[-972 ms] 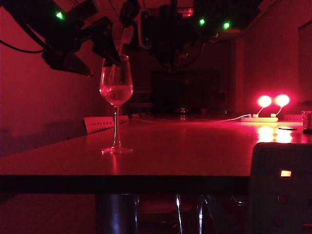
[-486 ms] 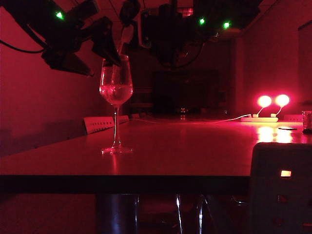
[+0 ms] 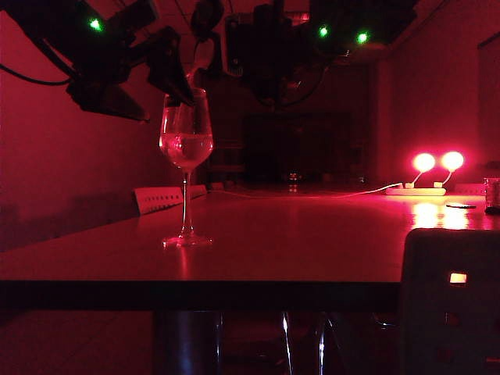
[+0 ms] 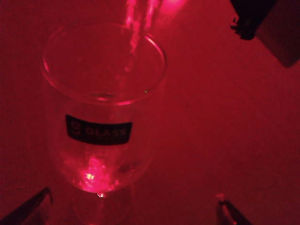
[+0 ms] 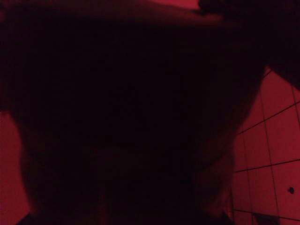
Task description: Pick up the black thermos cup, pour some water from it into the stemmed glass, and then put the thermos cup back on the table.
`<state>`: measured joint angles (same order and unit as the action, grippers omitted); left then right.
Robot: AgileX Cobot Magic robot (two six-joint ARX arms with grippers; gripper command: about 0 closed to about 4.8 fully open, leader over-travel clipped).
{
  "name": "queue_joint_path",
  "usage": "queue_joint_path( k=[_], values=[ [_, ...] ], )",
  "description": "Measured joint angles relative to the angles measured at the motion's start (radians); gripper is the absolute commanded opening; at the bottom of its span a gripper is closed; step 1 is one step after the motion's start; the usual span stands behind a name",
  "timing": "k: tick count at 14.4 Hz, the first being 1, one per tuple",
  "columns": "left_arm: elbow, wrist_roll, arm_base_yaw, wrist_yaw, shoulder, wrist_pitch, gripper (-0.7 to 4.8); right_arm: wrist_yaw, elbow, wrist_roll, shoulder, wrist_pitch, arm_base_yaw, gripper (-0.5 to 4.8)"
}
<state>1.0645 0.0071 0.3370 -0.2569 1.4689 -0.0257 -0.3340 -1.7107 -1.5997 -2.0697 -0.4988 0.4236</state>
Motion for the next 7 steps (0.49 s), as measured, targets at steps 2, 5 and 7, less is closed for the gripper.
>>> queue_joint_path(
  k=[2,5,7],
  values=[
    [0.000,0.000,0.000,0.000,0.000,0.000,4.79,0.000,0.000,-0.002,0.000,0.003,0.000,1.57],
    [0.000,0.000,0.000,0.000,0.000,0.000,4.79,0.000,0.000,-0.015,0.000,0.003,0.000,1.57],
    [0.000,0.000,0.000,0.000,0.000,0.000,4.79,0.000,0.000,-0.025,0.000,0.003,0.000,1.57]
  ],
)
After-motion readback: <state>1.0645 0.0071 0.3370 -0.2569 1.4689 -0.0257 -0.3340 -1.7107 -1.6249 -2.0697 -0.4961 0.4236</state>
